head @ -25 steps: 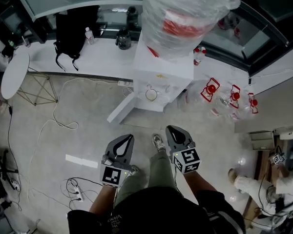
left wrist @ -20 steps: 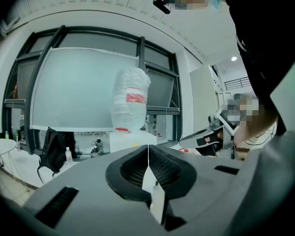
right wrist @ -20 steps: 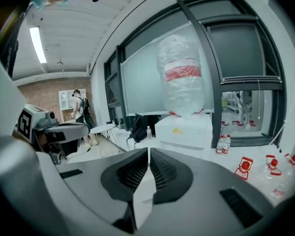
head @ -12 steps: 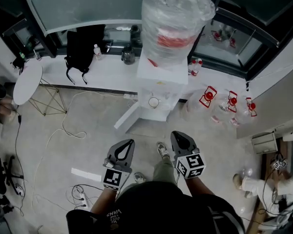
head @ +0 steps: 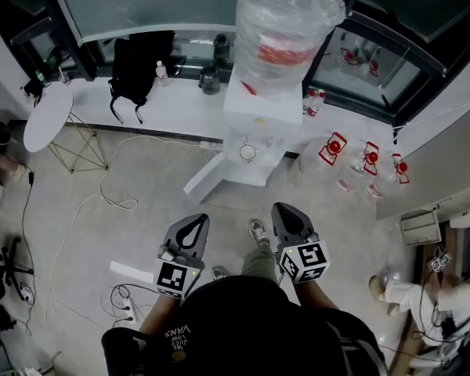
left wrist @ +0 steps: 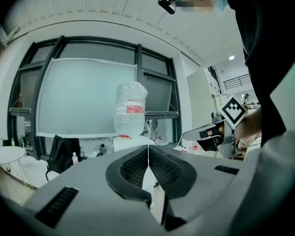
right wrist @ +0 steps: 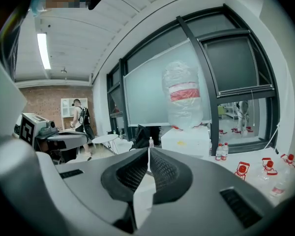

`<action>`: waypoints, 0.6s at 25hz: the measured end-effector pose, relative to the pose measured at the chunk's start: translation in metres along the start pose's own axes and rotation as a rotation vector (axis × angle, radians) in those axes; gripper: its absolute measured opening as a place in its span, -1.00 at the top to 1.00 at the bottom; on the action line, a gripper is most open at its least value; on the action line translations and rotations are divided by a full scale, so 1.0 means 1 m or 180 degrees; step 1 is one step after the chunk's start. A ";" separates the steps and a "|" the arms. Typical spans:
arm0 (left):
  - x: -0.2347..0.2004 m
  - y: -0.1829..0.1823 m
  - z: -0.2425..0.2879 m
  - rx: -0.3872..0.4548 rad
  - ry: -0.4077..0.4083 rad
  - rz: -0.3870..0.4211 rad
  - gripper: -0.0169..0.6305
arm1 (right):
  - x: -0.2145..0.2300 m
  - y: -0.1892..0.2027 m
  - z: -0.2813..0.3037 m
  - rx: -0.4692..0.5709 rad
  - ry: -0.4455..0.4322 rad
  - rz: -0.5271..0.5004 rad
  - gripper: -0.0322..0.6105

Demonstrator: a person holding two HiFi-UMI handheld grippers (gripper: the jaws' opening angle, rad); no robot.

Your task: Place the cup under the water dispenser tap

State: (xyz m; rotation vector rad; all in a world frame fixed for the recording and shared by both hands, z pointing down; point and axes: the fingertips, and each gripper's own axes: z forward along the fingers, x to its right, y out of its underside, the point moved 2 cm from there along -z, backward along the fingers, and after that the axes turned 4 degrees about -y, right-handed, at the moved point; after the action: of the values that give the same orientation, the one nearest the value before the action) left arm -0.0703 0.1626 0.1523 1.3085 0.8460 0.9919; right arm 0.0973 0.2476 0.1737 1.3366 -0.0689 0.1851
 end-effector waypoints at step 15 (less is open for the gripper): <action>0.013 -0.012 -0.021 0.0098 0.0026 -0.0041 0.88 | -0.029 -0.003 -0.016 0.0063 -0.0136 0.0021 0.76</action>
State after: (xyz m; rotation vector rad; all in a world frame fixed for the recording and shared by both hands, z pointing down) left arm -0.0840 0.1823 0.1387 1.3245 0.8780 0.9781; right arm 0.0688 0.2602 0.1629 1.3605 -0.1077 0.1630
